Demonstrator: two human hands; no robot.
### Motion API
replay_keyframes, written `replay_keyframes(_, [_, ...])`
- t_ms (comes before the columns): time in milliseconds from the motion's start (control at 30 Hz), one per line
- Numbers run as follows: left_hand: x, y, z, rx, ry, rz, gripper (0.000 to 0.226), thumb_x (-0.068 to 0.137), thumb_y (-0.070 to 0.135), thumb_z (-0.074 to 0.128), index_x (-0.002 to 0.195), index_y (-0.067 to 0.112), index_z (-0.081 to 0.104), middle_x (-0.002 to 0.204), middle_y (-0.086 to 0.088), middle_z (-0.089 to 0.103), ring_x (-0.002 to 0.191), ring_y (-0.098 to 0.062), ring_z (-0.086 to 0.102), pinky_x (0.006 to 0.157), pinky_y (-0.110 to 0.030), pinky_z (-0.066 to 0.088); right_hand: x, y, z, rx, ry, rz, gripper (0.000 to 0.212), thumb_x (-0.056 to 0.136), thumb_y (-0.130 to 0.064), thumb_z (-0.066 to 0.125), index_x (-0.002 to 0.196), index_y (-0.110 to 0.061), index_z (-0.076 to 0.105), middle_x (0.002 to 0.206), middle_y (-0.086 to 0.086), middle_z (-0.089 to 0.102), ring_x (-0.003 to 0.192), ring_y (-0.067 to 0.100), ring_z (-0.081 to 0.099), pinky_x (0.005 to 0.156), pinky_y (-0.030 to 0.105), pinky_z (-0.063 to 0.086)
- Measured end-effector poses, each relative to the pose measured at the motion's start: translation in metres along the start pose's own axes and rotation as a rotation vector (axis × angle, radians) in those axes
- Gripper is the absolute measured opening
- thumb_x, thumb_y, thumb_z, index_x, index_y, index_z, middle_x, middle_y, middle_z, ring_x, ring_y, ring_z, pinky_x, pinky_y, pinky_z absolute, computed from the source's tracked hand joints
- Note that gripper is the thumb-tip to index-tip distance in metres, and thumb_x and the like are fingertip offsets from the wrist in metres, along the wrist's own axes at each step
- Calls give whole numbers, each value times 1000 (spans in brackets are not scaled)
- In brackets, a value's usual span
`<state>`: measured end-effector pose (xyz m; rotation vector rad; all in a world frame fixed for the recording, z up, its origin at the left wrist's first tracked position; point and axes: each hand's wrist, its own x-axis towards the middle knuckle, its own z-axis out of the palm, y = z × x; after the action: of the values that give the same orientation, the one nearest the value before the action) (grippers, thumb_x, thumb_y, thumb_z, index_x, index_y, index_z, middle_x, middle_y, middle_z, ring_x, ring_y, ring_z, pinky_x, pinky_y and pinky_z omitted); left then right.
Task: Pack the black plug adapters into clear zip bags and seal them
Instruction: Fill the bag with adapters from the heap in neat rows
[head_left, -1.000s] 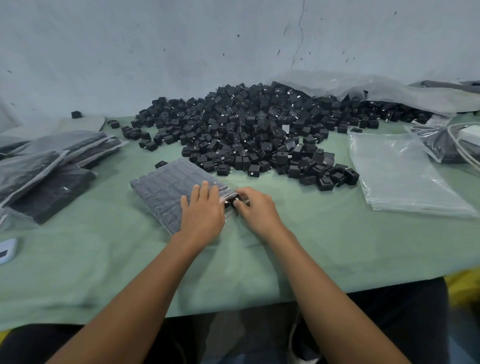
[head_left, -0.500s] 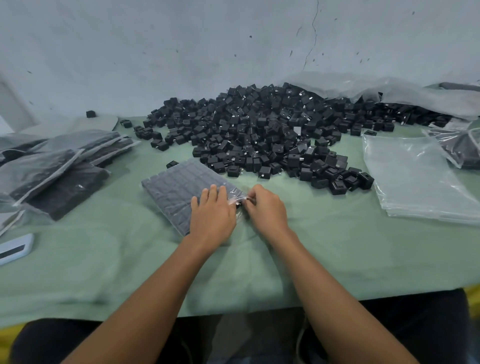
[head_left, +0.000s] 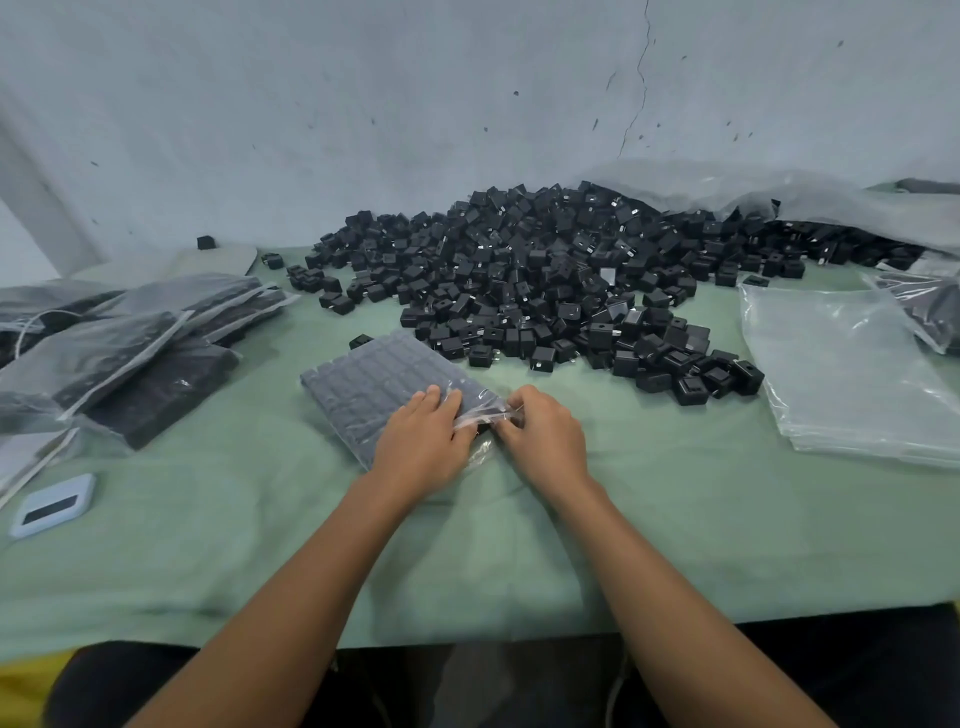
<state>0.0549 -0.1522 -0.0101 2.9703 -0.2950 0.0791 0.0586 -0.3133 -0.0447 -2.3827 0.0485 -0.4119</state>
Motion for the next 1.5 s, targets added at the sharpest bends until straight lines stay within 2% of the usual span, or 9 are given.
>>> replay_keyframes(367, [-2, -8, 1, 20, -23, 55, 58, 105, 46, 28, 158, 24, 21, 166, -5, 15, 152, -23, 13, 121, -36, 12, -2, -1, 0, -5, -10, 3, 15, 87, -37, 63, 95, -26, 55, 94, -8, 59, 83, 19, 56, 66, 32, 37])
replay_keyframes(533, [-10, -18, 3, 52, -6, 72, 57, 103, 54, 19, 157, 38, 15, 166, 8, 10, 152, -12, 7, 122, -43, 0, -3, -2, -17, 236, -125, 66, 21, 81, -29, 62, 101, -31, 60, 95, -12, 65, 85, 14, 63, 80, 37, 54])
replay_keyframes(633, [-12, -19, 9, 12, 23, 73, 58, 102, 54, 14, 158, 38, 11, 166, 8, 6, 153, -12, 3, 122, -44, -2, 5, -8, -30, 336, -153, 95, 33, 81, -26, 61, 113, -34, 58, 112, -11, 59, 91, 13, 61, 87, 40, 55])
replay_keyframes(800, [-13, -17, 13, 20, 102, 106, 61, 99, 53, 11, 156, 34, 20, 165, 5, 16, 152, -16, 11, 122, -43, 8, 68, -59, -10, 141, -95, -184, 30, 88, -28, 59, 118, -27, 59, 113, -4, 61, 106, 17, 55, 91, 35, 46])
replay_keyframes(967, [-18, -16, 7, -3, 135, 139, 65, 94, 50, 17, 152, 27, 35, 162, 3, 26, 150, -17, 17, 122, -41, 8, 147, -135, 78, -231, -448, -416, 34, 97, -36, 48, 130, -30, 57, 127, 9, 58, 123, 31, 45, 105, 39, 34])
replay_keyframes(1133, [-17, -16, 4, -7, 113, 150, 59, 96, 42, 28, 151, 21, 38, 159, 0, 33, 151, -21, 12, 123, -41, -2, 180, -157, 135, -575, -707, -357, 55, 97, -60, 25, 143, -37, 46, 150, 11, 43, 136, 42, 31, 109, 53, 24])
replay_keyframes(1233, [-17, -18, 6, -45, 128, 144, 56, 96, 38, 35, 150, 23, 38, 158, 1, 32, 150, -23, 14, 123, -41, -2, 188, -161, 146, -585, -705, -315, 60, 95, -63, 24, 140, -31, 50, 146, 14, 46, 133, 42, 35, 106, 53, 25])
replay_keyframes(1400, [-15, -20, 8, -65, 173, 144, 56, 96, 41, 30, 146, 19, 43, 158, -4, 35, 150, -23, 17, 123, -44, 4, 183, -163, 123, -338, -506, -410, 36, 105, -41, 30, 133, -32, 53, 127, 16, 55, 124, 39, 41, 105, 48, 33])
replay_keyframes(1500, [-17, -21, 10, -147, 203, 132, 55, 94, 44, 40, 145, 22, 41, 158, 0, 33, 148, -17, 22, 122, -42, 7, 163, -156, 79, -44, -408, -491, 31, 108, -24, 33, 127, -22, 58, 90, 6, 62, 108, 26, 48, 79, 32, 42])
